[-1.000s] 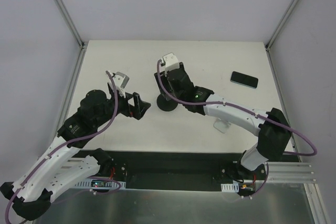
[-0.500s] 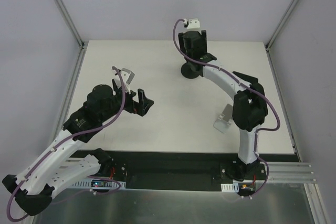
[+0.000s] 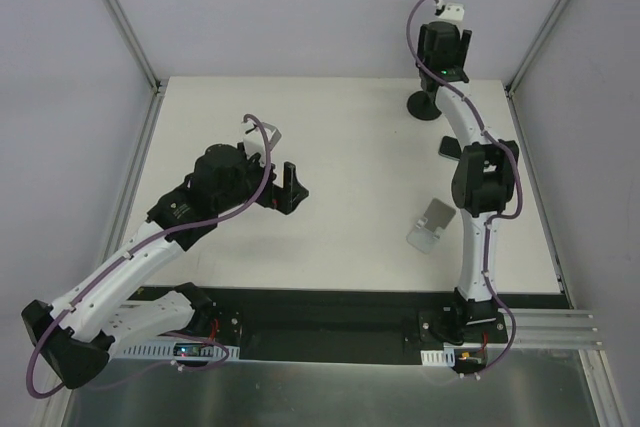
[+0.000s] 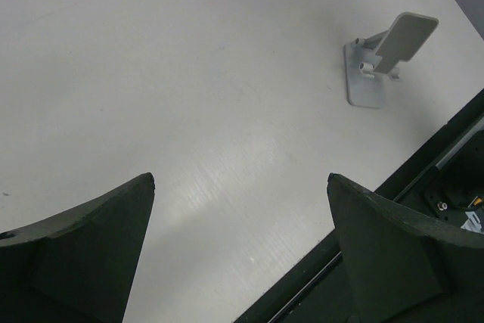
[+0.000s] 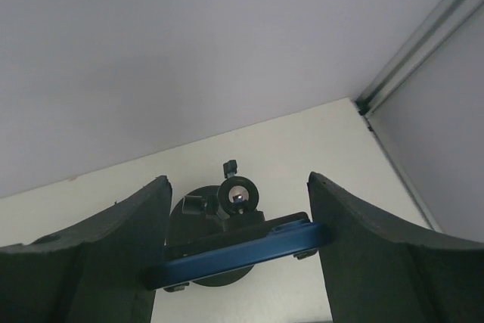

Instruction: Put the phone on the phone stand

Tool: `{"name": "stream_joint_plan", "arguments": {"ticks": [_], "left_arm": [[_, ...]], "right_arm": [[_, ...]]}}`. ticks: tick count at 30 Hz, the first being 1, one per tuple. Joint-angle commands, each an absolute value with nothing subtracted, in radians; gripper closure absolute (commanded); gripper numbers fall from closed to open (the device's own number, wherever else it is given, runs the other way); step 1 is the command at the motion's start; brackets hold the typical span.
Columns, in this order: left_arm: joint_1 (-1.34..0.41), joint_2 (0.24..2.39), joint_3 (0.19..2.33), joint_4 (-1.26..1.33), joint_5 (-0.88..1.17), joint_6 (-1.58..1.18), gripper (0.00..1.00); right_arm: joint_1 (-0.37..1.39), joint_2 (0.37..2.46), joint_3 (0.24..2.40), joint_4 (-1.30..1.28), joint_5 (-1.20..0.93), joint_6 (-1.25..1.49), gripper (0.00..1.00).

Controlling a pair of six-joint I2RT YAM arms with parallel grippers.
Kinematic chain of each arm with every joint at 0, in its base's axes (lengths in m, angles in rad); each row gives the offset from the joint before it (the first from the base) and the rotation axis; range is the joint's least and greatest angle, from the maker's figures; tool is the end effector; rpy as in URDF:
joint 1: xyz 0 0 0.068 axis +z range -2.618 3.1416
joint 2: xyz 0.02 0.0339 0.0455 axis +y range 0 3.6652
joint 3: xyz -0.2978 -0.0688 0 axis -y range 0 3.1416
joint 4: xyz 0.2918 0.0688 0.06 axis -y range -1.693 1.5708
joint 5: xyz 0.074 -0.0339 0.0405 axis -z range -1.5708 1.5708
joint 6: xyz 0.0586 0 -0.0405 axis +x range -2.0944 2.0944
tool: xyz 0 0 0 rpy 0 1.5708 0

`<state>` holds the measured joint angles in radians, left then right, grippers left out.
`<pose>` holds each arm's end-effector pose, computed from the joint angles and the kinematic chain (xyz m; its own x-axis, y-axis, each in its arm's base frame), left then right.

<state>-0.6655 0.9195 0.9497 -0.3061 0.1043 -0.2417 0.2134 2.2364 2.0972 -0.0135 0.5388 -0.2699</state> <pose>0.1981 -0.1632 0.3831 -0.3739 -0.0091 -0.9274 0.6215 0.7398 -0.2578 0.6163 0.1028 0.3478 -0.2270 -0.2834 -0.9318 0.2629 0.9034 -0.3388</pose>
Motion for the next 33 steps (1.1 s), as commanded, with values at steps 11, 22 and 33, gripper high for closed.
{"name": "stream_joint_plan", "arguments": {"ticks": [11,22,33], "left_arm": [[-0.643,0.991,1.006,-0.247,0.210,-0.224,0.05],[-0.623,0.986,1.009,-0.244,0.238,-0.250,0.05],[-0.618,0.948,0.996,-0.245,0.245,-0.287,0.05]], "right_arm": [[0.035,2.342,2.347,-0.097,0.719,-0.235,0.99],[0.003,2.346,2.343,-0.161,0.718,-0.048,0.99],[-0.028,2.342,2.295,-0.198,0.627,0.144,0.99]]}}
